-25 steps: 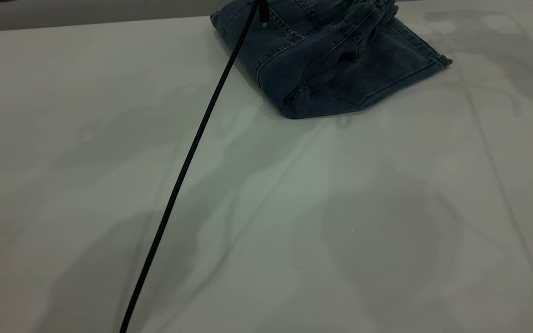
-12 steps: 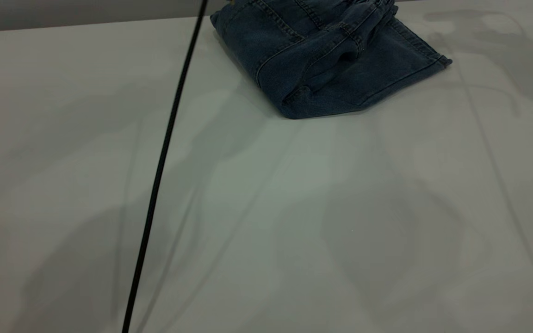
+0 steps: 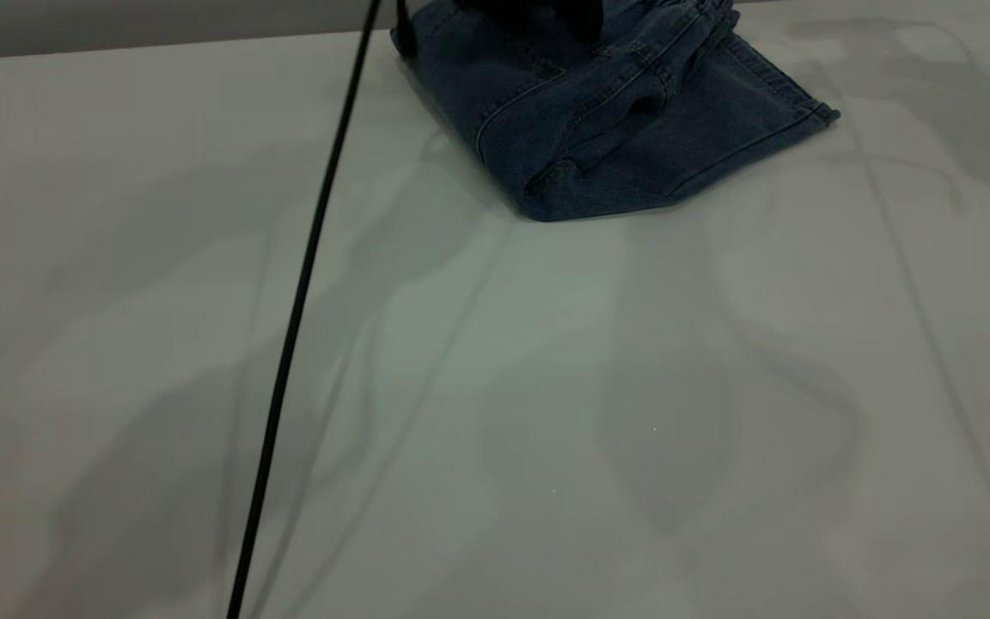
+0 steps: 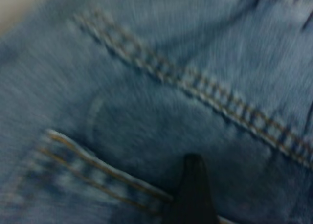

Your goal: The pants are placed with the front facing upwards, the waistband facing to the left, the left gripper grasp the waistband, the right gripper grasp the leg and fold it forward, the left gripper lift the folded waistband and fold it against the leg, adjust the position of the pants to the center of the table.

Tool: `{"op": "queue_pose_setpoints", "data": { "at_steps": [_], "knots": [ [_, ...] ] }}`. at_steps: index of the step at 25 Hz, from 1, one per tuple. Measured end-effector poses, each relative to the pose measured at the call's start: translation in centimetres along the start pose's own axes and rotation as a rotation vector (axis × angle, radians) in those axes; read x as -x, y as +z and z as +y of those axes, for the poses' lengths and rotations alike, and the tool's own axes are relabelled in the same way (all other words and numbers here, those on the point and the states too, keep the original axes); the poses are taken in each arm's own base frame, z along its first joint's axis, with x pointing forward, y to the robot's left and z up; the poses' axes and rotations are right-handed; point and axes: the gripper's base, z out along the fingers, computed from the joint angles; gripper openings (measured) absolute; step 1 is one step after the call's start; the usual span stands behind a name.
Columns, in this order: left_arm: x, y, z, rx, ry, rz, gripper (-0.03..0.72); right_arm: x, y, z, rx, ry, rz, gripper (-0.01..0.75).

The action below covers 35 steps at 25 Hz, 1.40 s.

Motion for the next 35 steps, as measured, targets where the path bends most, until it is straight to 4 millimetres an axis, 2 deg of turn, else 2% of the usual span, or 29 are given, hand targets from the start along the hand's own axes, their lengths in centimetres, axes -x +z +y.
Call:
{"op": "queue_pose_setpoints", "data": {
  "at_steps": [3,6,21,29,32,35],
  "knots": [
    [-1.0,1.2,-0.4,-0.003,0.019,0.016,0.538,0.0,0.0,0.0,0.004,0.001,0.0,0.479],
    [-1.5,1.5,-0.6,-0.003,0.076,0.048,0.538,0.0,0.0,0.0,0.003,0.001,0.0,0.479],
    [-4.1,0.8,-0.8,-0.103,0.499,0.349,0.538,0.0,0.0,0.0,0.003,-0.001,0.0,0.479],
    [-5.7,-0.3,-0.8,-0.237,0.746,0.54,0.538,0.0,0.0,0.0,0.003,-0.007,0.0,0.479],
    [-5.5,-1.3,-0.9,-0.263,0.773,0.572,0.538,0.0,0.0,0.0,0.003,-0.012,0.0,0.479],
    [-3.9,-3.1,-1.2,-0.265,0.774,0.555,0.538,0.0,0.0,0.0,0.003,-0.014,0.0,0.479]
  ]
}}
